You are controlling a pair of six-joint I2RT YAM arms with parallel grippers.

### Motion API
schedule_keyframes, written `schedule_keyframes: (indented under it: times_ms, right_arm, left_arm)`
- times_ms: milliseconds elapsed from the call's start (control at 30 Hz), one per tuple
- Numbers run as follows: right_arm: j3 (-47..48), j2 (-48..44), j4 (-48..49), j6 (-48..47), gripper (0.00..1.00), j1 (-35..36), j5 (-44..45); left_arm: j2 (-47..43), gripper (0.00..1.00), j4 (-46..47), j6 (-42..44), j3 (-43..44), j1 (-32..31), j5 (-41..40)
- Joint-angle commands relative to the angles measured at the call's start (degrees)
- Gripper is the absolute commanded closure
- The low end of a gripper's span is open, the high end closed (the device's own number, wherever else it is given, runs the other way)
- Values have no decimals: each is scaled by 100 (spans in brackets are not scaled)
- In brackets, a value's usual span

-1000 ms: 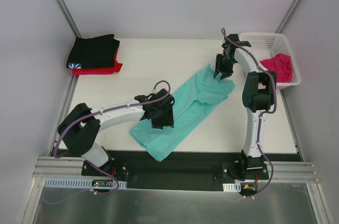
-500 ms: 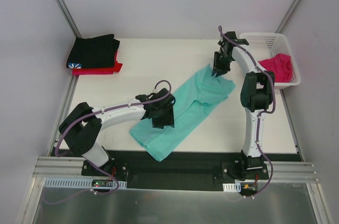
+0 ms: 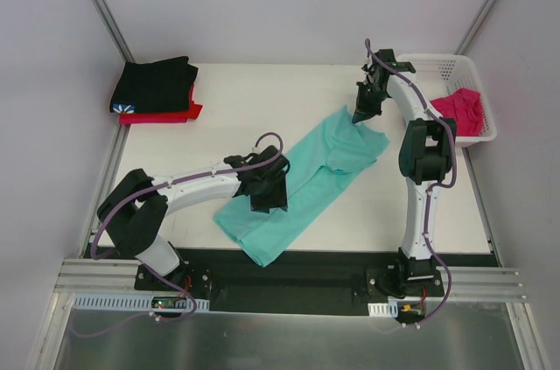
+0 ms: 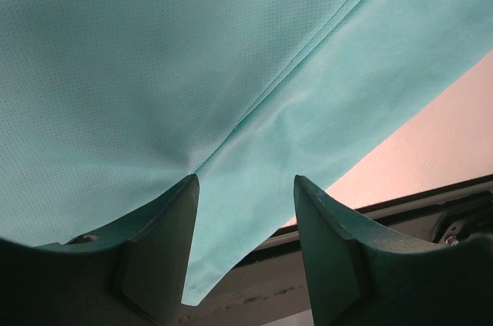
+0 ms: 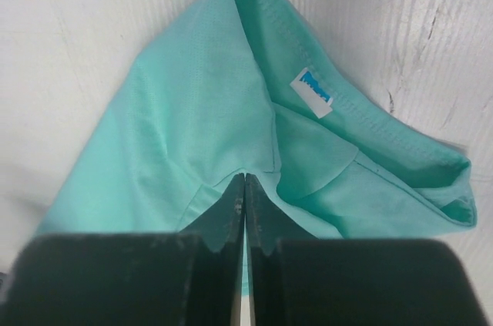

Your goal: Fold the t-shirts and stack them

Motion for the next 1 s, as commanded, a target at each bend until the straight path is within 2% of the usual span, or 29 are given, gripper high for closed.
schedule_keyframes:
  times_ms: [0,300,567,967]
  right_arm:
    - [39,-189,39,37,99,9,-347]
    - [-736,145,365,80,99,-8,-163]
    - [-61,584,40,-42,99,-157,434]
    - [477,760,-92,-122,99,-342,506]
  left_arm:
    - [42,48,-190,106,320,-3,-46]
    - [147,48,-181,123,356,-3,-2]
    - [86,48,-190,141,285,-12,-28]
    - [-362,48,-365,114,-22,5,-116]
